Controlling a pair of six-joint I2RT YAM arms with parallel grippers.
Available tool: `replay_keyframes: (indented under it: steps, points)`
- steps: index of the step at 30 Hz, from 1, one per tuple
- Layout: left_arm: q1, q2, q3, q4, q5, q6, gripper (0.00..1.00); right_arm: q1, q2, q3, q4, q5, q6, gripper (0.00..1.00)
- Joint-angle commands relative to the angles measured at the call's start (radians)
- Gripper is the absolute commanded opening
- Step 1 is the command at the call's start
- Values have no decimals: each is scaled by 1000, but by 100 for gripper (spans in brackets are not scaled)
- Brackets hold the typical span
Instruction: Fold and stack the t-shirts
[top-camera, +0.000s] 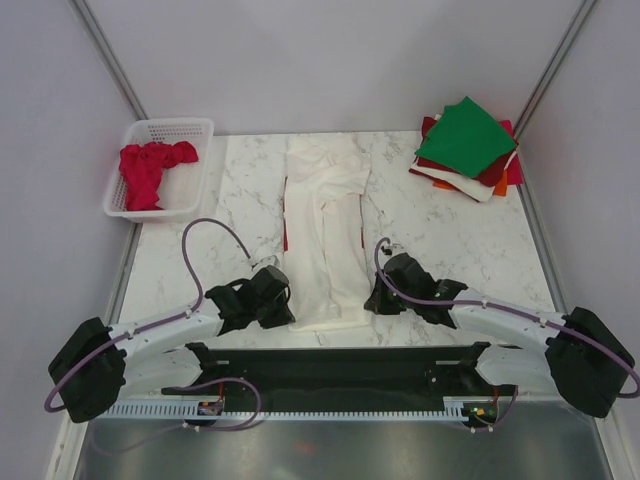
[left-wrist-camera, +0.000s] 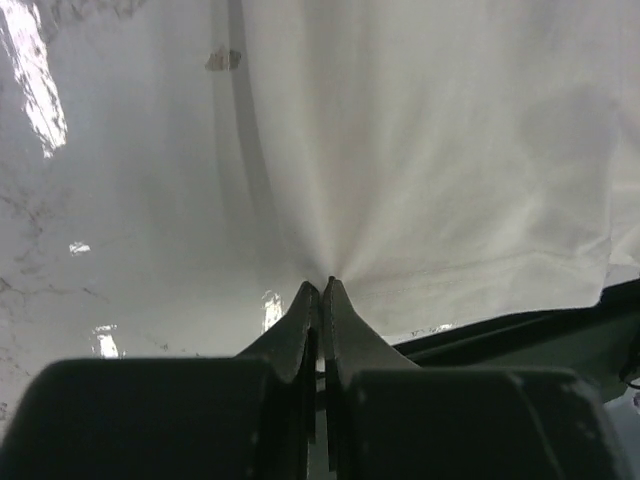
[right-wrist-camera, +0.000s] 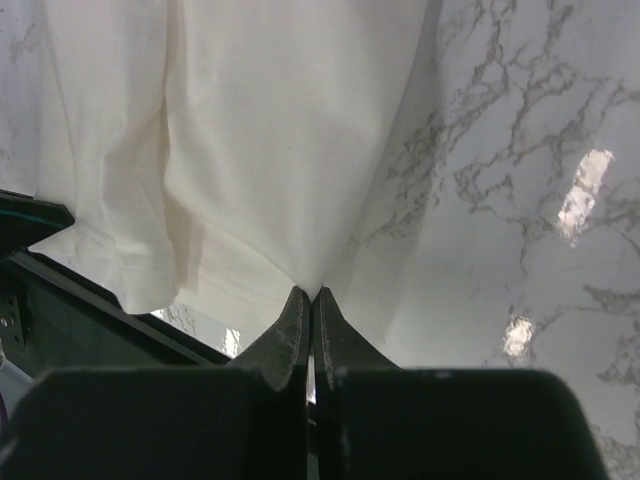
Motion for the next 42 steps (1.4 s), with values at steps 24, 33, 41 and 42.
replay_keyframes:
  steps: [24, 33, 41, 42]
  points:
    - [-43, -225, -11, -229, 13, -114, 2, 4, -100, 5, -161, -2, 12, 0]
    - [-65, -209, -14, -234, 23, -116, 2, 18, -87, -11, -140, 5, 20, 0]
    - [-83, -206, -10, -243, 29, -104, 2, 38, -106, 15, -149, 19, 8, 0]
    - [-86, -212, -5, -246, 32, -101, 2, 41, -110, 22, -154, 19, 8, 0]
